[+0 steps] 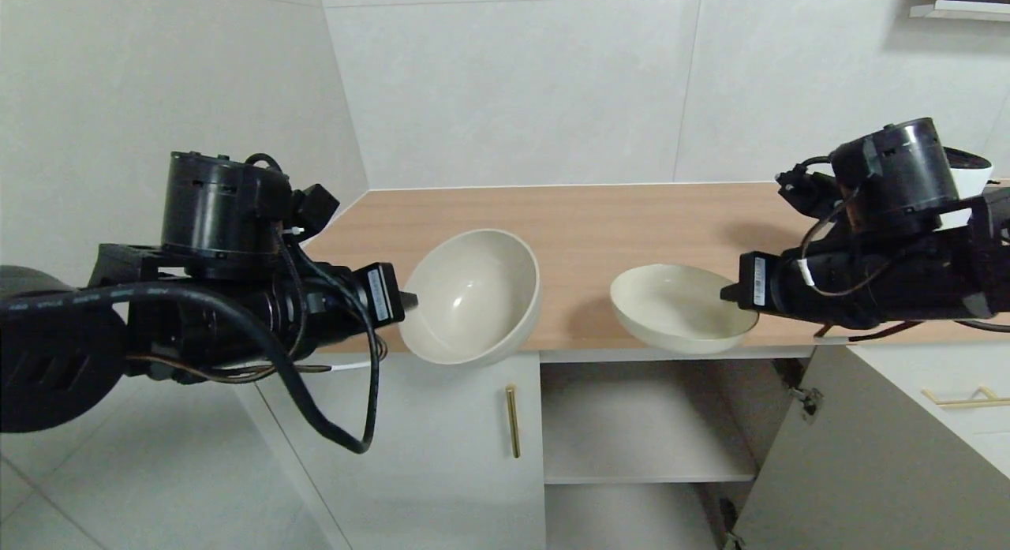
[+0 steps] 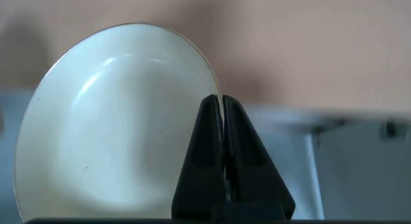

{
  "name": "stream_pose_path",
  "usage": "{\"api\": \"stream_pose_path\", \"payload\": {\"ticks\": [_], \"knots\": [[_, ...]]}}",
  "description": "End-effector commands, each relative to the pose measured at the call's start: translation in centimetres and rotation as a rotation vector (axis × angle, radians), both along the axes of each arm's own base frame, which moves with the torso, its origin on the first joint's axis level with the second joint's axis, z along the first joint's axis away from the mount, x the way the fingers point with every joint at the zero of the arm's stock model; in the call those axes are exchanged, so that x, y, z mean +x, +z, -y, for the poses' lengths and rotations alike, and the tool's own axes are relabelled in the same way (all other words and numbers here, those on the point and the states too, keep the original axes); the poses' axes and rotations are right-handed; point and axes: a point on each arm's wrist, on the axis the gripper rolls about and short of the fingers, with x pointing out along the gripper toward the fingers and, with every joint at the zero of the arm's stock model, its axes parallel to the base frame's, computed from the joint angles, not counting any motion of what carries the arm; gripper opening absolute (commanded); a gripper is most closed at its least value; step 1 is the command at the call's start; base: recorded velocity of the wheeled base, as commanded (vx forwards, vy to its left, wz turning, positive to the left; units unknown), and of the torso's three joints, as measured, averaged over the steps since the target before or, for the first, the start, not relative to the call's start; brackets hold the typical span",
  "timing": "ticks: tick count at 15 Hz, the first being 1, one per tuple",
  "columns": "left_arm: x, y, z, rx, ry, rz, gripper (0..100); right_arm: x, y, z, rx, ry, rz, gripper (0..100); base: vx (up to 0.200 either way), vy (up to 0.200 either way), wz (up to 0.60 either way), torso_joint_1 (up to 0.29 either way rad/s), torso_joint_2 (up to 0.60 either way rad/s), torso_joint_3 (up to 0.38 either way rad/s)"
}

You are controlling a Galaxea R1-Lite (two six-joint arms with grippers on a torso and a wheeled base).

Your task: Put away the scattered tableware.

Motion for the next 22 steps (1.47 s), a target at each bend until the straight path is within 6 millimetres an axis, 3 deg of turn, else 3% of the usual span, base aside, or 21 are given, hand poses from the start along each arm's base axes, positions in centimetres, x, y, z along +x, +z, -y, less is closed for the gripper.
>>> {"api": "stream_pose_path", "payload": {"ticks": [1,7,12,22], "knots": [[-1.3,-0.7,-0.6,0.013,-0.002,-0.024,0,-3.5,0.5,1.5,0.038,0.052,0.007,0,0.000,0.000,0.00,0.000,0.00,0.000],[-2.2,-1.9,-0.7,0.066,-0.072,-0.044,0,-4.2,-1.6,1.9,-0.017,0.081,-0.051,0,0.000,0.000,0.00,0.000,0.00,0.000],[-2.0,-2.3,-0.3,0.069,-0.090,-0.059,0,-3.3,-2.7,1.4,-0.037,0.087,-0.091,0,-0.200,0.000,0.00,0.004,0.00,0.002],[-1.7,-3.4,0.6,0.089,-0.112,-0.092,0,-2.3,-3.8,1.0,-0.051,0.083,-0.116,0,0.000,0.000,0.00,0.000,0.00,0.000]]}}
